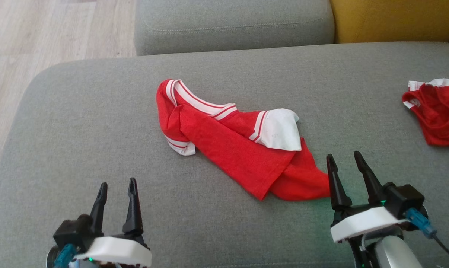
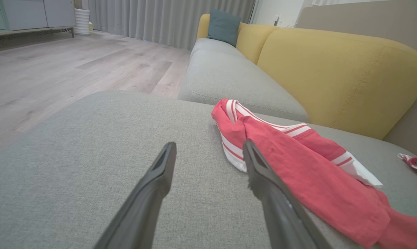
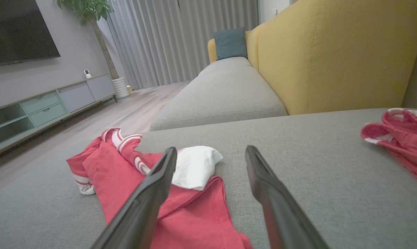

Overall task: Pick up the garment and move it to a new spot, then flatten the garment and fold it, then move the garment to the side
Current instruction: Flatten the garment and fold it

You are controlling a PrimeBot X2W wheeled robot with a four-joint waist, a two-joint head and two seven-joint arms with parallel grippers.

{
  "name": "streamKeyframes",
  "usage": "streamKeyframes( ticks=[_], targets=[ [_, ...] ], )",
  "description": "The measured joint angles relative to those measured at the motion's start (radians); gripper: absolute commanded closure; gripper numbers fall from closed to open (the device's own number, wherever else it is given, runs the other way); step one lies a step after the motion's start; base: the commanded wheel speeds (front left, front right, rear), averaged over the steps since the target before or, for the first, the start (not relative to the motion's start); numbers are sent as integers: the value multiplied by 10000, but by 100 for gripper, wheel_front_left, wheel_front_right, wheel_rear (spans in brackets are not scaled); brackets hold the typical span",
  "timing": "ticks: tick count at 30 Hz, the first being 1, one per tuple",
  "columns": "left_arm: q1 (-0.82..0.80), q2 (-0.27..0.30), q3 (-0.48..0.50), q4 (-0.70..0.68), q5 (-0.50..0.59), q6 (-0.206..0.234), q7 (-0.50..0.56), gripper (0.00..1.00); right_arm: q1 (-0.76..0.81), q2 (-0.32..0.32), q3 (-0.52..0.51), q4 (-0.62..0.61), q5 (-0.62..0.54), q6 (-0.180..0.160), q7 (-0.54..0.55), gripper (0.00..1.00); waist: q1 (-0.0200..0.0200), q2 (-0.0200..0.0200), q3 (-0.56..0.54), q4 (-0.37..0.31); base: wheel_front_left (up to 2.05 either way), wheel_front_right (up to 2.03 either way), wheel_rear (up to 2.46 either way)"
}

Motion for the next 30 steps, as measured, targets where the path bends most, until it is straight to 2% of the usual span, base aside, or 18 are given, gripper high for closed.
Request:
streamKeyframes(
  ticks=[4,12,25,26,27,28,29,30],
  targets=[
    [-5,-8,0,19,31,-82,0,0,-9,0,2,8,-2,0,2,0,0,0,47,76,0,0,0],
    [-151,-17,-198,109,88,-165,0,0,-586,0,405,322,-491,0,357,0,0,0,390,800,0,0,0],
    [-586,-44,-817,113,-153,109,0,0,-2838,-21,163,3110,-1613,0,752,0,0,0,1277,2587,0,0,0],
    [-588,-42,-836,113,-192,117,0,0,-2919,-25,107,3285,-1639,0,750,5,0,0,1323,2686,0,0,0],
    [-590,-42,-849,113,-192,121,0,0,-2986,-31,58,3430,-1684,0,738,24,0,0,1363,2774,0,0,0],
    [-590,-42,-857,113,-192,127,0,0,-3053,-36,35,3567,-1720,0,734,51,0,0,1397,2844,0,0,0],
    [-591,-42,-872,113,-192,159,0,0,-3132,-50,13,3703,-1745,0,709,62,0,0,1422,2896,0,0,0],
    [-591,-42,-894,113,-194,192,0,0,-3199,-71,2,3793,-1751,0,709,84,0,0,1437,2934,0,0,0]
  ],
)
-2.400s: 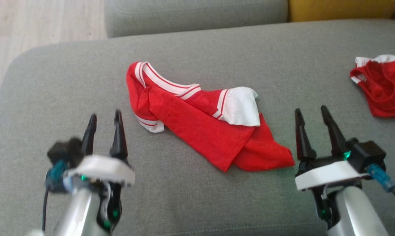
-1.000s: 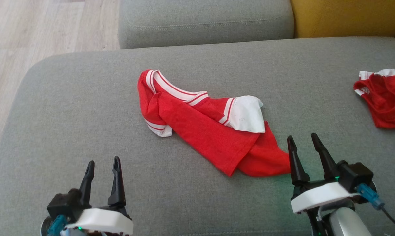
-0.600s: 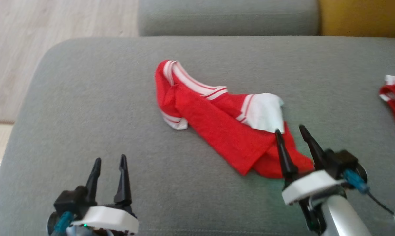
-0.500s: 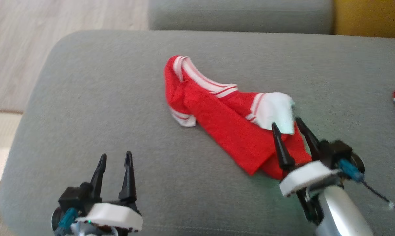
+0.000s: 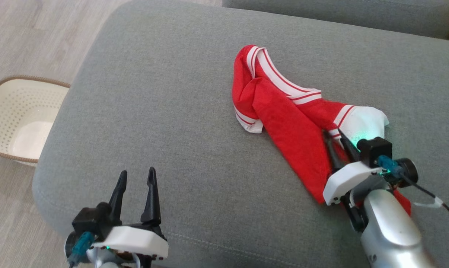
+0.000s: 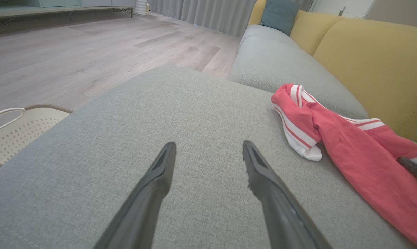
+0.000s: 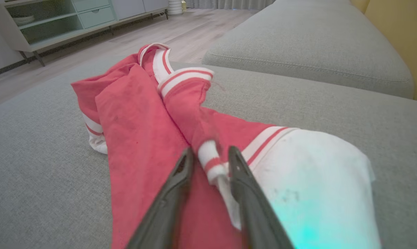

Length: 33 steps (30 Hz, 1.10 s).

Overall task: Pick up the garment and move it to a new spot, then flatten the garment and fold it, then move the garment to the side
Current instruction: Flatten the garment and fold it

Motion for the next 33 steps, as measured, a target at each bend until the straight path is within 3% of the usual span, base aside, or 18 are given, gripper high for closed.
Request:
streamKeyframes(
  ticks=[1,8,17,23,28,29,30,31,33],
  targets=[
    [-1,0,-27,-4,-17,4,0,0,-83,-31,-2,105,-27,0,0,100,0,0,11,26,0,0,0],
    [-1,-2,-144,-40,-148,90,0,0,-972,-587,-121,117,-23,0,2,100,0,0,26,133,0,0,0],
    [-190,-10,-568,-61,-360,88,0,0,-3723,-2378,872,-59,-527,0,901,100,0,0,280,569,0,0,0],
    [-397,-15,-984,-54,-431,90,0,0,-5982,-3469,1469,1183,-890,4,1279,100,0,0,548,1150,0,0,0],
    [-541,-19,-1183,-48,-514,94,0,0,-6895,-3745,1555,2196,-1365,4,1216,100,0,0,754,1582,0,0,0],
    [-562,-17,-1200,-48,-514,96,0,0,-7057,-3737,1557,2405,-1534,4,1104,76,0,0,818,1669,0,0,0],
    [-569,-17,-1223,-48,-514,100,0,0,-7199,-3710,1536,2629,-1666,6,980,42,0,0,890,1745,0,0,0],
    [-572,-17,-1250,-48,-514,102,0,0,-7323,-3664,1467,2897,-1755,6,917,0,0,0,959,1810,0,0,0],
    [-587,-19,-1329,-46,-548,104,0,0,-7428,-3576,1223,3381,-1971,6,738,0,0,0,1089,1903,0,0,0]
  ],
)
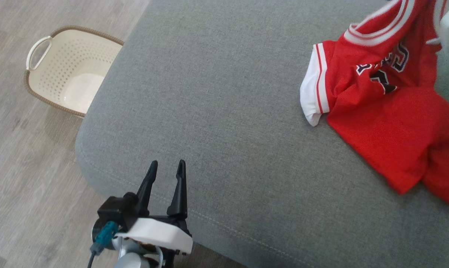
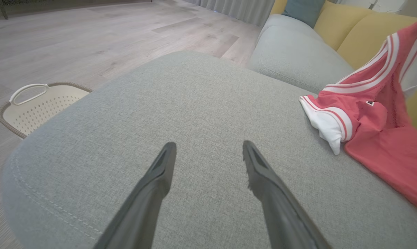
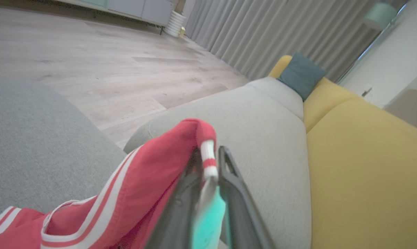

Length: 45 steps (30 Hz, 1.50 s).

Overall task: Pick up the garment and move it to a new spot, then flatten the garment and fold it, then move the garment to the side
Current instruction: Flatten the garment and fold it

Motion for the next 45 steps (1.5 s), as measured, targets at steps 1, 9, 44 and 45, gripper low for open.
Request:
streamKeyframes(
  ticks=[1,9,44,45],
  targets=[
    [-20,0,-44,4,-48,0,0,0,-13,44,-138,221,-111,0,-75,0,0,0,52,30,0,0,0],
    [-212,-8,-10,8,-50,71,0,0,-17,863,-514,1093,-520,0,-1183,0,0,0,167,-397,0,0,0],
    [-161,-10,842,29,616,-203,0,0,9178,3373,-332,-5676,2869,0,-991,0,0,0,-518,-3645,0,0,0],
    [-160,-8,846,31,616,-201,0,0,9177,3402,-341,-5522,2918,-2,-913,0,0,0,-513,-3572,0,0,0]
  ],
)
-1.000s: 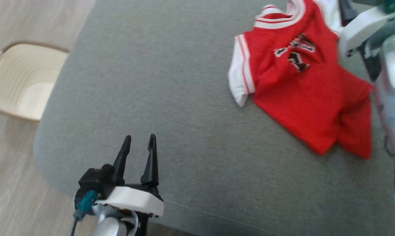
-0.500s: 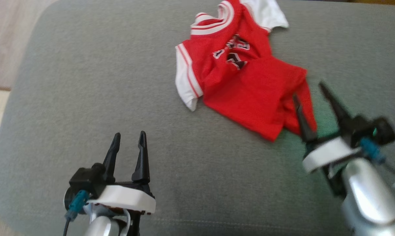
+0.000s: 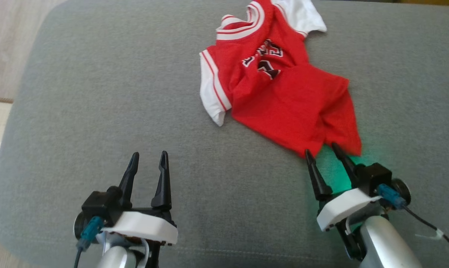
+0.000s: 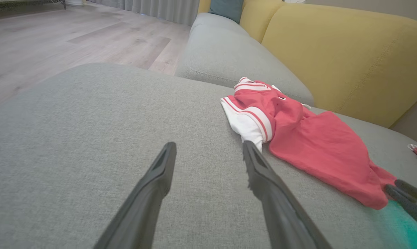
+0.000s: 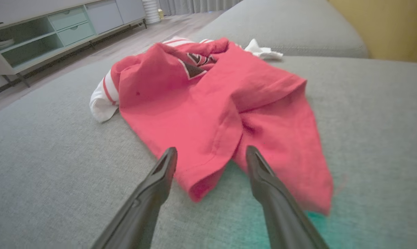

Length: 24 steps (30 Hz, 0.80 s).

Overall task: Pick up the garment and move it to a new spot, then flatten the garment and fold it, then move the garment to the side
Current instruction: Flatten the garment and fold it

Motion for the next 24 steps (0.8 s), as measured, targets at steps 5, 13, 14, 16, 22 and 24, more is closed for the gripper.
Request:
streamKeyframes(
  ticks=[5,13,14,16,22,24],
  targets=[
    [9,0,25,8,0,6,0,0,-47,19,-276,600,42,2,92,0,0,0,12,284,0,0,0],
    [11,-2,25,10,0,6,0,0,-788,63,-232,1590,552,2,178,62,0,0,31,401,0,0,0],
    [11,0,27,10,0,8,0,0,-916,63,-167,1724,644,2,178,77,0,0,35,396,0,0,0],
    [11,0,29,13,0,8,0,0,-1105,63,33,1969,920,0,196,100,0,0,41,373,0,0,0],
    [12,0,115,23,0,10,0,0,-1268,84,332,2314,1329,2,174,100,0,0,15,142,0,0,0],
    [12,-2,151,27,0,8,0,0,-1260,96,274,2320,1329,2,174,100,0,0,-7,7,0,0,0]
  ],
)
